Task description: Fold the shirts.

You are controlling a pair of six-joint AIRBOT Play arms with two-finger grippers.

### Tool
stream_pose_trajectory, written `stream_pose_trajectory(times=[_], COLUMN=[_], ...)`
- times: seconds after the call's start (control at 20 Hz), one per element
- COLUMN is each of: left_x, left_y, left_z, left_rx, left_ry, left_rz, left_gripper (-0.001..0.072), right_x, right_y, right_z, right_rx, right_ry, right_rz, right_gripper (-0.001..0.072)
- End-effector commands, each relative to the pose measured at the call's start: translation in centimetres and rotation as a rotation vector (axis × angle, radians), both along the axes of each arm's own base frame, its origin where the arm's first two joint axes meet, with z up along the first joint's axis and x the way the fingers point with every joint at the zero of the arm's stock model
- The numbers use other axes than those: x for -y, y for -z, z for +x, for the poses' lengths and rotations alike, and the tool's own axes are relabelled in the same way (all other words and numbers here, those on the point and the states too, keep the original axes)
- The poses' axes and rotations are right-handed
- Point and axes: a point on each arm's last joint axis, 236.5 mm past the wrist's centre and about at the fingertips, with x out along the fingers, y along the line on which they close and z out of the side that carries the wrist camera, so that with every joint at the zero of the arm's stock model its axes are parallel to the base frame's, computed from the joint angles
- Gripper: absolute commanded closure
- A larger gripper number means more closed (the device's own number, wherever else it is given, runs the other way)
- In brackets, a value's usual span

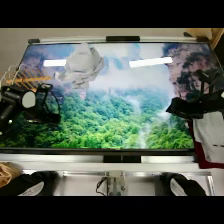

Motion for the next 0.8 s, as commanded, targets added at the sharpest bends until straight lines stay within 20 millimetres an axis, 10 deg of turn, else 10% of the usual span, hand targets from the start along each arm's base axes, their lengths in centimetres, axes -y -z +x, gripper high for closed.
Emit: stream_pose_trajectory(times=[0.0,0.75], left_x=[-0.01,-0.01], left_y=[-0.01,-0.01], left_z=[0.02,0.02], left_rx=[0.000,0.000], left_ry=[0.000,0.000], left_rz=[0.000,0.000], left_gripper=[0.0118,0.0118], right_x=[-0.02,0.04], right_y=[0.01,-0.11], right_z=[-0.01,0.48], right_rx=[0.000,0.020], right_ry=[0.000,0.007], right_rz=[0.000,-0.001], right_gripper=[0.0250,0.0250])
